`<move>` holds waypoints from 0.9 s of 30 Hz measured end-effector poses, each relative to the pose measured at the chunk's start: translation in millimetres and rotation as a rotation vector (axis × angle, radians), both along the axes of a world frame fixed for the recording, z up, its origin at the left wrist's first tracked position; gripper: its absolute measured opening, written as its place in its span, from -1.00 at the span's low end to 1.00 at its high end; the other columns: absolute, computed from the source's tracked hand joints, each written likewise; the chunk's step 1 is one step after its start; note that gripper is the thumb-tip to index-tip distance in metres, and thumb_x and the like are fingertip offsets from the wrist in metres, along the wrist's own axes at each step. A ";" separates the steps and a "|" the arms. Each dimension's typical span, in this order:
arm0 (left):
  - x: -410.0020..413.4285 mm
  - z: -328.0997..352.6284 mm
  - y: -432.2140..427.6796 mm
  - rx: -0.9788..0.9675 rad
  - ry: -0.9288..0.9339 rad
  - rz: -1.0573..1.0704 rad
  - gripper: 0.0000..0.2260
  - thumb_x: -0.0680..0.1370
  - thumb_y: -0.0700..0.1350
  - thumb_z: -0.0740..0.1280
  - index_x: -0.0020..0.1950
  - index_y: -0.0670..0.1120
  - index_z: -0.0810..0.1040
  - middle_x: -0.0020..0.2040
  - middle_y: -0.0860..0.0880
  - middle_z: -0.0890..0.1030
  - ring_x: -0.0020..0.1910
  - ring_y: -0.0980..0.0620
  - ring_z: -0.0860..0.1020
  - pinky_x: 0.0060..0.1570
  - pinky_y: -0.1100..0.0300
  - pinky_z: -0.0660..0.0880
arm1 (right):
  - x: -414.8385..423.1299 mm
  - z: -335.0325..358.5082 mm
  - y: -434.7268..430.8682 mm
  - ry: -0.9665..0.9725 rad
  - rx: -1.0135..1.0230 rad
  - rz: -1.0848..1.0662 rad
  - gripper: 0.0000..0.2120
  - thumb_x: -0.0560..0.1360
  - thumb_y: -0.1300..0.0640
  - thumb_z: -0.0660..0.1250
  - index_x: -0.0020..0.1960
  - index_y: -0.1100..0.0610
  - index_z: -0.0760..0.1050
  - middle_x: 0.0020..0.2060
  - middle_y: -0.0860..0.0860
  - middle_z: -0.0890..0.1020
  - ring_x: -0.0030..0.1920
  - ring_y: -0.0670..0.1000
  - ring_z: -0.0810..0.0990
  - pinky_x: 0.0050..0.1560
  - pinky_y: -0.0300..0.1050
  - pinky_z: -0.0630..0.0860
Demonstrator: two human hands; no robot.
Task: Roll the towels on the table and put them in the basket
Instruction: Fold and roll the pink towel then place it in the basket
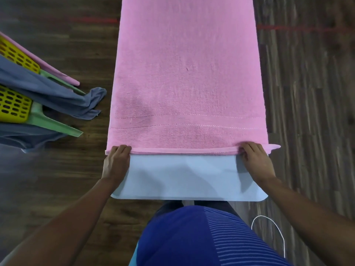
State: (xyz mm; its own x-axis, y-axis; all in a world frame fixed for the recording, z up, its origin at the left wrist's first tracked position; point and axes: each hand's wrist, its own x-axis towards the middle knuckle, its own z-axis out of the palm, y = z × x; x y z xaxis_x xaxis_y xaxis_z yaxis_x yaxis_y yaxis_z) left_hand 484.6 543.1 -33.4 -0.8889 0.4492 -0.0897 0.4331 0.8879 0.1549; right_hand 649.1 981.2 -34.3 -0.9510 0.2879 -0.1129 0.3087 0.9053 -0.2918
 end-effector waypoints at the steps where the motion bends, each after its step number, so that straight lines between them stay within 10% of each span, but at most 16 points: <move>1: -2.4 0.9 1.0 0.004 -0.029 0.024 -0.84 0.44 -0.38 0.40 0.00 -0.26 0.62 -0.08 -0.20 0.64 -0.10 -0.24 0.56 -0.38 -0.12 0.58 | -3.8 -0.2 -1.5 -0.005 0.018 -0.016 -0.79 0.43 0.35 0.37 0.05 0.19 0.56 -0.01 0.08 0.61 0.00 0.16 0.49 -0.13 0.07 0.50; 12: -14.7 11.8 -8.8 -0.041 -0.053 0.113 -0.72 0.42 -0.08 0.13 -0.30 -0.16 0.58 -0.33 -0.07 0.58 -0.23 -0.12 0.45 -0.10 -0.04 0.33 | -4.9 0.0 -2.2 -0.181 -0.006 -0.041 -0.78 0.50 0.12 0.15 -0.15 0.11 0.57 -0.24 0.05 0.61 -0.18 0.10 0.44 -0.03 0.02 0.26; 22: -14.0 -10.0 4.1 0.137 0.047 0.071 -0.76 0.35 -0.51 0.32 -0.07 -0.25 0.51 -0.17 -0.20 0.51 -0.20 -0.21 0.43 -0.32 -0.06 0.43 | -9.6 2.8 -20.0 -0.060 -0.084 -0.137 -0.91 0.48 0.34 0.29 -0.03 0.25 0.51 -0.07 0.15 0.49 -0.04 0.18 0.43 -0.19 0.00 0.40; 27: 4.7 -18.1 -3.6 0.082 0.028 -0.071 -0.63 0.37 -0.40 0.36 0.17 -0.30 0.52 0.07 -0.24 0.55 0.01 -0.20 0.46 0.03 -0.10 0.52 | 9.9 -9.7 -20.9 0.030 0.040 -0.012 -0.65 0.34 0.42 0.39 0.10 0.27 0.50 0.05 0.17 0.56 0.02 0.15 0.39 0.07 0.04 0.38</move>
